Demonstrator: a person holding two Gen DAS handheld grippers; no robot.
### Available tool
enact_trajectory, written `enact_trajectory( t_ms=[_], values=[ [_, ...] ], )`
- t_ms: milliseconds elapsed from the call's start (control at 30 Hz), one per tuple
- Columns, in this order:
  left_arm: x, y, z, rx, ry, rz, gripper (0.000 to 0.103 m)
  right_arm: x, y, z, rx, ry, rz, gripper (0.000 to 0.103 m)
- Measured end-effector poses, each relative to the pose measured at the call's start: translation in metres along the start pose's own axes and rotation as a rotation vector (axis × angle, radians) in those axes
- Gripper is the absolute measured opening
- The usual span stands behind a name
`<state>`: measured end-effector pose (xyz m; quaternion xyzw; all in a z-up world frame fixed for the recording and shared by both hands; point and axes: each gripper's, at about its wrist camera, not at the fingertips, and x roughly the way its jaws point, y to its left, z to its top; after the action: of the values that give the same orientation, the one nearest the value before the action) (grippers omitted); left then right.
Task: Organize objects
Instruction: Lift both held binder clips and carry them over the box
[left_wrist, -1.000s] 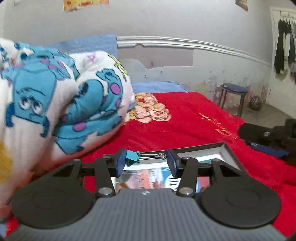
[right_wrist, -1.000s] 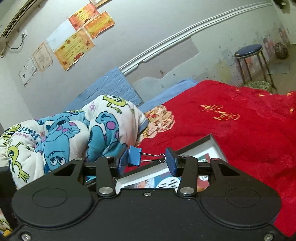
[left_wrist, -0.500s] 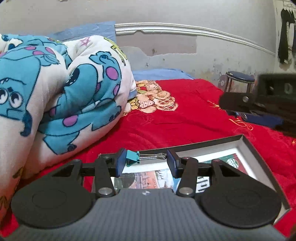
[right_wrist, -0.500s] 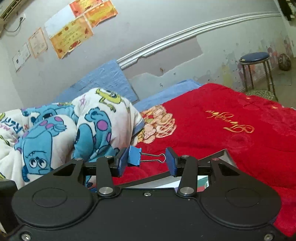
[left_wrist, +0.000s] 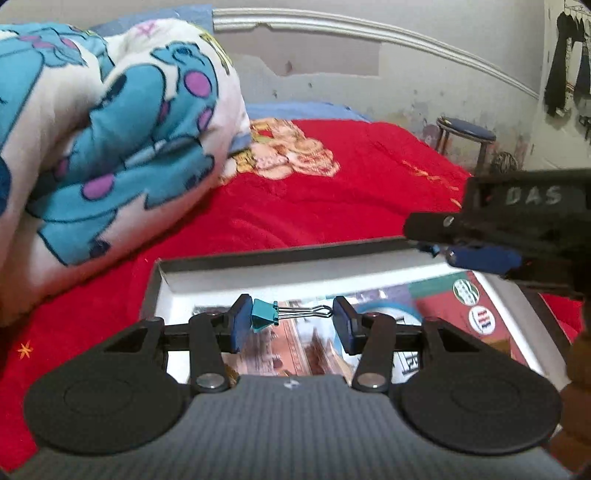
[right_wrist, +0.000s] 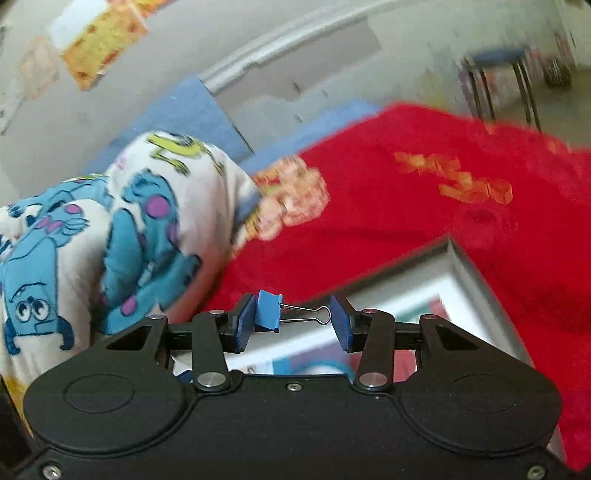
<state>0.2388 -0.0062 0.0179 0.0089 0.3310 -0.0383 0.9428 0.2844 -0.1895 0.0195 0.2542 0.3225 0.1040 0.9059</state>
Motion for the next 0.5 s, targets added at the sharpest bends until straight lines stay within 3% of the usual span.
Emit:
enact_trajectory(
  t_ms=[300,500],
  values=[
    [0.011,0.001,-0.008,-0.044,0.042,-0.040,0.052,0.024,-0.005,-0.016,0.007,0.120,-0.069,0.043],
    [0.009,0.006,-0.008,-0.067,0.026,-0.048,0.052,0.028,0.000,-0.021,-0.020,0.156,-0.107,0.043]
  ],
)
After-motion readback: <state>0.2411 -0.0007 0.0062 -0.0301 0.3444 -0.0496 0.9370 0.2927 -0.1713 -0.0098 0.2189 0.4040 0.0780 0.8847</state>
